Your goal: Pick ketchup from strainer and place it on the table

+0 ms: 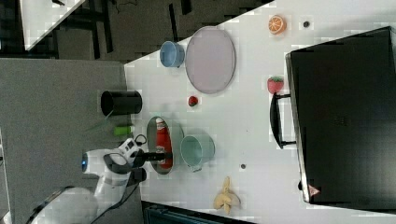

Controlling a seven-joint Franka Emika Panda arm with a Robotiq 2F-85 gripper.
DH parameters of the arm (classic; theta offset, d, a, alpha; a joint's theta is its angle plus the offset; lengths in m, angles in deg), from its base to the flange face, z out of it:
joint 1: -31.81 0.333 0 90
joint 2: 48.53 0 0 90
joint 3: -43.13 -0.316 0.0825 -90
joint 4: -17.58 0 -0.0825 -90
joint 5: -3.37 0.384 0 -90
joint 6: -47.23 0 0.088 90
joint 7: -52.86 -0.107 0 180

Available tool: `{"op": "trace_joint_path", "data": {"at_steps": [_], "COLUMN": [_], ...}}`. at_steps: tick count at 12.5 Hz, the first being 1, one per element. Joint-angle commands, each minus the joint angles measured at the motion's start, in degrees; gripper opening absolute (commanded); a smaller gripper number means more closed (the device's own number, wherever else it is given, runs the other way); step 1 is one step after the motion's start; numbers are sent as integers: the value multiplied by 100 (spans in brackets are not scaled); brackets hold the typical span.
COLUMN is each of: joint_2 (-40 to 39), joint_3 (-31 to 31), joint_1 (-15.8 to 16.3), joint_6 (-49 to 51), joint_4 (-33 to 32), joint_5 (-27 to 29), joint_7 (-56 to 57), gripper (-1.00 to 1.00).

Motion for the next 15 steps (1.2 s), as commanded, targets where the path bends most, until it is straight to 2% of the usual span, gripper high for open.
{"op": "trace_joint_path", "data": {"at_steps": [1,3,5,7,11,15], "joint_2": [1051,1497,1793,1941,1966,2052], "joint_3": [-455,-541,-503,-372,90,879], "joint_1": [-198,-271,-372,-504,-800,-1113], "joint_6": [520,897,1340,1922,3162,3442], "joint_4": [191,383,672,1095,1943,2135], "joint_5": [650,1515,2047,2087,2086,2066], "joint_7": [-226,-220,-207,-93,838,1550], "gripper": [19,19,19,19,19,19]}}
